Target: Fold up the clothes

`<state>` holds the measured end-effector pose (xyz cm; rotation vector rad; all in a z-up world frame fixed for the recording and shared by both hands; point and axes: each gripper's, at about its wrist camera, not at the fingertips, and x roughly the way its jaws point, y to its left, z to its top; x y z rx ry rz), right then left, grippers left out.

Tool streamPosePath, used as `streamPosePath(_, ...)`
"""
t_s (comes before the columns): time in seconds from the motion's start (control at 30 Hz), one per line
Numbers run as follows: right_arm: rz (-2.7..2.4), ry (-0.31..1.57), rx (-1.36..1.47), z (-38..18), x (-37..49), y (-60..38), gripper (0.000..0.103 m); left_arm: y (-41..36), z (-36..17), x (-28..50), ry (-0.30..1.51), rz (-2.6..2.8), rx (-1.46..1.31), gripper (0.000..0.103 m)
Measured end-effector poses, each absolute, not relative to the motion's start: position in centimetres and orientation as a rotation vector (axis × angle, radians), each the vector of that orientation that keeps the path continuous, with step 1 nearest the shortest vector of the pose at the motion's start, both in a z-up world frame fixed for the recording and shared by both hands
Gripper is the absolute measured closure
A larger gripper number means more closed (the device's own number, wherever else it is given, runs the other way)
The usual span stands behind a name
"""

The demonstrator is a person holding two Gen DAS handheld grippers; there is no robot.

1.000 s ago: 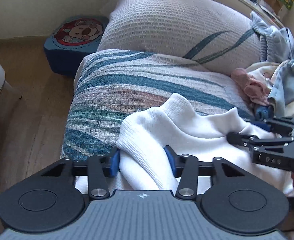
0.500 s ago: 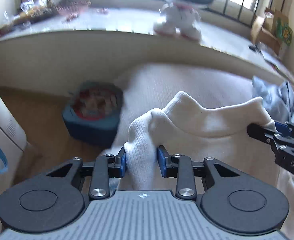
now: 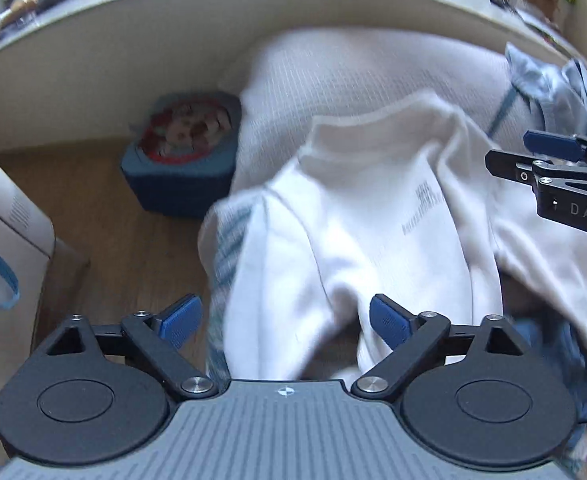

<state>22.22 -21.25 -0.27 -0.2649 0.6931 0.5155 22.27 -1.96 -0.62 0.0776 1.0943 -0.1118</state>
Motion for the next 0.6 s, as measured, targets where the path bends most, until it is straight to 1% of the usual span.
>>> streamPosePath(0.03,0.524,0.702,-0.268,-0.5,21.3,-21.5,0.043,-2.2,-1.1,21.4,1.104,-0.102,0.091,0.0)
streamPosePath(0.17,0.552,0.736,-0.232,-1.1,17.4,-22.4,0.042,-3.8,-2.1,18.1,1.099,-0.083,0.179,0.0)
streamPosePath(0.23,0.567,0.749,-0.206,-1.4,15.3,-22.8,0.038,-4.5,-2.4,16.6,1.104,-0.093,0.21,0.0)
streamPosePath(0.4,0.553,0.796,-0.147,-2.6,11.5,-23.2,0.037,-5.2,-3.6,13.1,1.087,-0.031,0.179,0.0)
streamPosePath(0.6,0.533,0.907,-0.083,-5.4,8.5,-23.4,0.037,-5.5,-5.0,11.8,1.117,-0.004,0.155,0.0)
